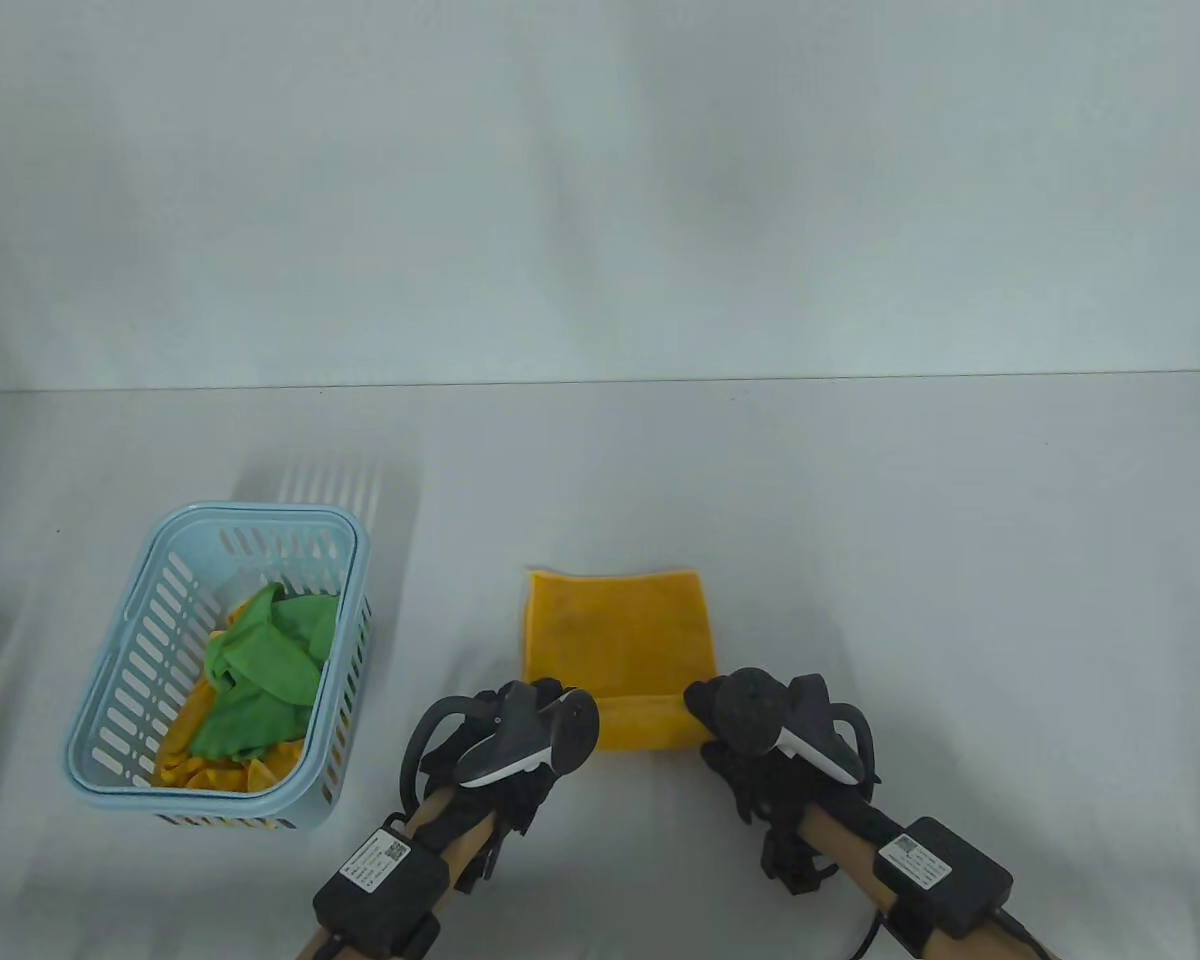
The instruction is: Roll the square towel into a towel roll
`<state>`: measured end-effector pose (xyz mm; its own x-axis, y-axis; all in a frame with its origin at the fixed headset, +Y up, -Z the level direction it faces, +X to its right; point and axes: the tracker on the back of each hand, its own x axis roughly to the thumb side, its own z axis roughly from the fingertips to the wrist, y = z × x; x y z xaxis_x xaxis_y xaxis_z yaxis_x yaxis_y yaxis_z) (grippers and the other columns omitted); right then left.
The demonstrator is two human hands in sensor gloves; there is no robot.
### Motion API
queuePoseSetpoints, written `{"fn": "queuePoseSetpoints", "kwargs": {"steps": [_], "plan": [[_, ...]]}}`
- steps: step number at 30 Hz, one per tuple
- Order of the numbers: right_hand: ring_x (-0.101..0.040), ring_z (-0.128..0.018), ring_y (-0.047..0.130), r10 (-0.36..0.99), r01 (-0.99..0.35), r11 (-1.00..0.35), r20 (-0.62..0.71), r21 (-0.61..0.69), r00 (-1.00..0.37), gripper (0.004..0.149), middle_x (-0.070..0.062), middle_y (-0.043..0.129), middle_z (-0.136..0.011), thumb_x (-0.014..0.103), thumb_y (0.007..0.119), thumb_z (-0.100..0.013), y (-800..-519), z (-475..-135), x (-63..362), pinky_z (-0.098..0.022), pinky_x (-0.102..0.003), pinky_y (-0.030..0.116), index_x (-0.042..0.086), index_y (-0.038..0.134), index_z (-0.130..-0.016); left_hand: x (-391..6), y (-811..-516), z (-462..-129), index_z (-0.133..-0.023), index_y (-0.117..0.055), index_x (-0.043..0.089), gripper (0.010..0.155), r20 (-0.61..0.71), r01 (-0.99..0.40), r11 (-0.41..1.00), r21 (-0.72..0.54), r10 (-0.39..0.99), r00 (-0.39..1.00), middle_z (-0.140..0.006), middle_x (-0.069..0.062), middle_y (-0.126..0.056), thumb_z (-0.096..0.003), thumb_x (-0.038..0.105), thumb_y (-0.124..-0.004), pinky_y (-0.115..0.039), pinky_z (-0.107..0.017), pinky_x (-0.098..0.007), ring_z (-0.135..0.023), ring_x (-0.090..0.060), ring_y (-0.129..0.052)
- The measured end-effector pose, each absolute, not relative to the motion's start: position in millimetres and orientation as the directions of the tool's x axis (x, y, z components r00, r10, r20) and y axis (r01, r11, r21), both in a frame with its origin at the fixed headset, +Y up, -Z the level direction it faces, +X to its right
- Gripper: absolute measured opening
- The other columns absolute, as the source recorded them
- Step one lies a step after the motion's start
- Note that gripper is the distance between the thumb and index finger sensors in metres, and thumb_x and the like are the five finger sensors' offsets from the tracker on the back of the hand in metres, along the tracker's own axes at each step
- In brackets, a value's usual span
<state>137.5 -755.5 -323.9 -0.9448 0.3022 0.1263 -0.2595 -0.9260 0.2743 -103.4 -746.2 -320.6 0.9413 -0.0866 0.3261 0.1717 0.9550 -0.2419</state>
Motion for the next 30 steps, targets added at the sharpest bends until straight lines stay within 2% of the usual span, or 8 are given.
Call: {"fn": "queuePoseSetpoints", "kwargs": {"steps": [6,12,17,24,30], "plan": [[-0.029,-0.091,0.073,0.492,-0.475,-0.833,-0.012,0.285,-0.87,0.063,0.005,0.081,-0.092,0.047,0.077,-0.035,-751,-329,152,-0.066,-0.055,0.062,0.037,0.058,-0.094,-119,-739,-327,-0.102,-0.059,0.035,0.068,0.231,-0.032,0.951,-0.307,0.107,0.967,-0.102,0.007,-0.073,-0.0374,0.049,-0.075,-0.069,-0.072,-0.05,-0.09,-0.02,-0.086],[-0.025,-0.078,0.084,0.521,-0.521,-0.81,-0.078,0.267,-0.85,0.064,0.004,0.092,-0.077,0.048,0.079,-0.033,-750,-331,157,-0.063,-0.053,0.067,0.033,0.063,-0.092,-131,-736,-331,-0.098,-0.069,0.03,0.064,0.131,-0.19,0.915,-0.357,0.25,0.959,-0.09,0.007,-0.089,-0.037,0.049,-0.076,-0.076,-0.066,-0.048,-0.076,-0.019,-0.099],[-0.023,-0.06,0.093,0.485,-0.494,-0.826,-0.105,0.269,-0.868,0.063,0.005,0.1,-0.058,0.052,0.08,-0.031,-753,-330,157,-0.057,-0.05,0.073,0.03,0.069,-0.089,-132,-740,-331,-0.095,-0.075,0.027,0.062,0.108,-0.183,0.897,-0.403,0.245,0.963,-0.077,0.007,-0.097,-0.0367,0.05,-0.076,-0.079,-0.062,-0.047,-0.06,-0.018,-0.104],[-0.025,-0.061,0.089,0.444,-0.467,-0.855,-0.146,0.224,-0.884,0.064,0.005,0.095,-0.064,0.052,0.079,-0.031,-756,-332,161,-0.058,-0.051,0.069,0.031,0.067,-0.09,-136,-742,-334,-0.1,-0.066,0.03,0.068,0.059,-0.14,0.939,-0.315,0.166,0.984,-0.088,0.007,-0.086,-0.0365,0.055,-0.073,-0.074,-0.066,-0.049,-0.074,-0.019,-0.096],[-0.026,-0.067,0.087,0.479,-0.506,-0.835,-0.166,0.215,-0.862,0.064,0.004,0.092,-0.075,0.052,0.078,-0.032,-753,-334,170,-0.06,-0.053,0.068,0.032,0.065,-0.092,-147,-743,-337,-0.101,-0.064,0.031,0.07,0.014,-0.173,0.937,-0.305,0.186,0.982,-0.096,0.005,-0.081,-0.0367,0.056,-0.072,-0.073,-0.067,-0.05,-0.08,-0.021,-0.093]]}}
